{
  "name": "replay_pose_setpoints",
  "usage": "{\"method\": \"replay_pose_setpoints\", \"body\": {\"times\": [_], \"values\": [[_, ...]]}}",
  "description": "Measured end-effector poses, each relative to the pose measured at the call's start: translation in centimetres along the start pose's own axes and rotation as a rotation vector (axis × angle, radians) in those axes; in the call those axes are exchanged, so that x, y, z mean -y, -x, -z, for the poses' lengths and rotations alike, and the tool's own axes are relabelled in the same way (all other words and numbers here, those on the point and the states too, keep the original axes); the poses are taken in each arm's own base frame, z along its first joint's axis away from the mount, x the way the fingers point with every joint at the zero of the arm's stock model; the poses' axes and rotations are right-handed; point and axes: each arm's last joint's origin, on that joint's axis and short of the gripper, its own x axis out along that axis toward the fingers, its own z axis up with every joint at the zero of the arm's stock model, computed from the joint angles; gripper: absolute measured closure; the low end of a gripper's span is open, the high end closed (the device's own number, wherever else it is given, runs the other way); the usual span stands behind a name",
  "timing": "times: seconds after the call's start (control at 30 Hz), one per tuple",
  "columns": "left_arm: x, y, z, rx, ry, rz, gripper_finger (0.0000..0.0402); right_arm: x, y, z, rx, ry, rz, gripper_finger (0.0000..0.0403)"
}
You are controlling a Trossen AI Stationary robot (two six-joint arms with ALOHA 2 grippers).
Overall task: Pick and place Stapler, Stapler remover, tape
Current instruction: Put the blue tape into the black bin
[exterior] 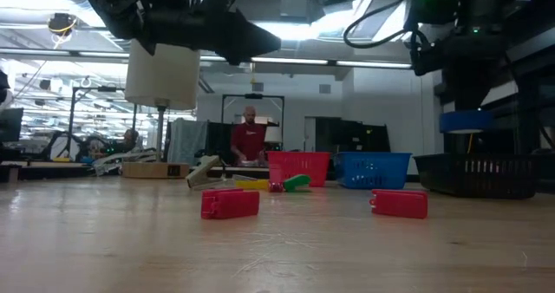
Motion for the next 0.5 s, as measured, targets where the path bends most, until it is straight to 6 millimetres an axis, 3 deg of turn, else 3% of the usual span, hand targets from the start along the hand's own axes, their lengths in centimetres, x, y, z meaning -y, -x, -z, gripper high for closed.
{"method": "replay_pose_setpoints", "body": {"times": [0.5], "values": [[0.08,0.02,0.56,-0.057,0.039,0.008,0.0262,0.09,0.00,0.25,-0.028,-0.046,0.008,0.0296]]}}
